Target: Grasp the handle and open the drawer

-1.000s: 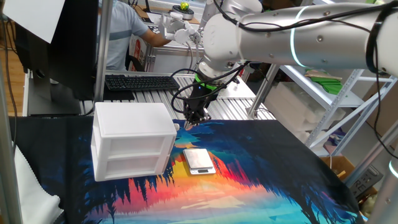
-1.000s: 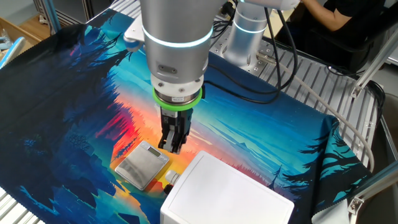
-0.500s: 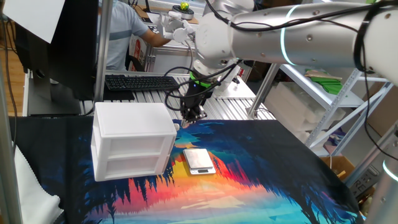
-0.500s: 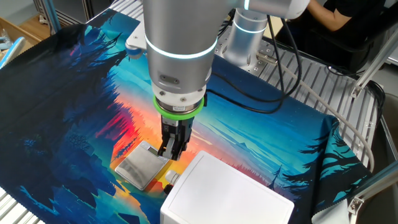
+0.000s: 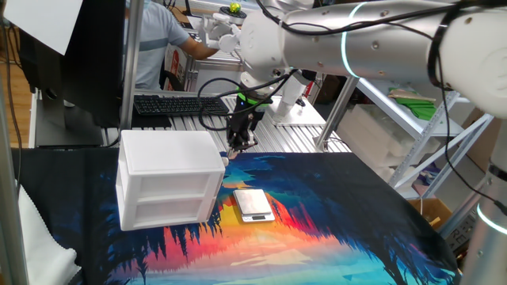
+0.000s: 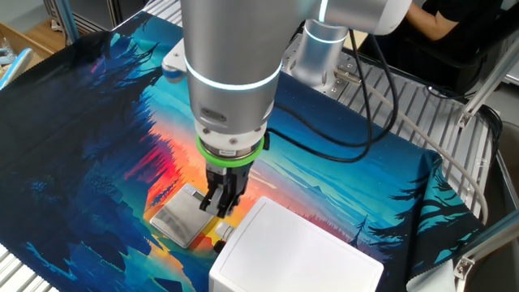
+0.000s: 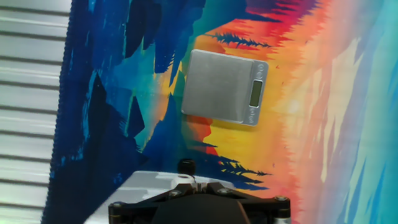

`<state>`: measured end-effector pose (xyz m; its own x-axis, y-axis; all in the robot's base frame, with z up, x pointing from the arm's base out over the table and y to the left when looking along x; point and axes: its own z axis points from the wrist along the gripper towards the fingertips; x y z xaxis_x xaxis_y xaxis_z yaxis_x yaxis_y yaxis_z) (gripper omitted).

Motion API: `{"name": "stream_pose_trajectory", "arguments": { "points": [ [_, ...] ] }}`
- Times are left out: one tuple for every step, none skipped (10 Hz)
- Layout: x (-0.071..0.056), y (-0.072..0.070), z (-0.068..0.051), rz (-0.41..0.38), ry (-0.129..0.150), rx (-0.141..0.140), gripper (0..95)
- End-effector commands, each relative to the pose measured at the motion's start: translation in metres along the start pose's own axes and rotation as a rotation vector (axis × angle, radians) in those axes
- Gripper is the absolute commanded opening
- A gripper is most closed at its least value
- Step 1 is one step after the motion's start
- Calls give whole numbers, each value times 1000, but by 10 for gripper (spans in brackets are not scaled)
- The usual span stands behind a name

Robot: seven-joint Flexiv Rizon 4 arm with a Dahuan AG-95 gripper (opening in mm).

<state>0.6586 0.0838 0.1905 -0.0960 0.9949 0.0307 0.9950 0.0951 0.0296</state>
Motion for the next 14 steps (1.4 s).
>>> {"name": "stream_pose_trajectory", "arguments": {
  "points": [
    [-1, 10, 1, 38, -5, 1, 190],
    [-2, 14, 1, 43, -2, 2, 190],
    [-2, 17, 0, 44, 0, 4, 190],
    [-2, 21, 1, 53, -1, 6, 190],
    [-2, 22, 2, 56, 1, 5, 190],
    [-2, 23, 3, 65, 1, 5, 190],
    [-2, 24, 5, 74, -1, 5, 190],
    [-1, 24, 7, 82, -6, 4, 190],
    [-1, 25, 9, 90, -6, 4, 190],
    [0, 26, 11, 94, -3, 3, 190],
    [1, 27, 14, 96, -3, 4, 190],
    [1, 28, 17, 100, -4, 3, 190],
    [2, 28, 19, 97, -5, 1, 190],
    [1, 29, 19, 94, -3, 2, 190]
  ]
}}
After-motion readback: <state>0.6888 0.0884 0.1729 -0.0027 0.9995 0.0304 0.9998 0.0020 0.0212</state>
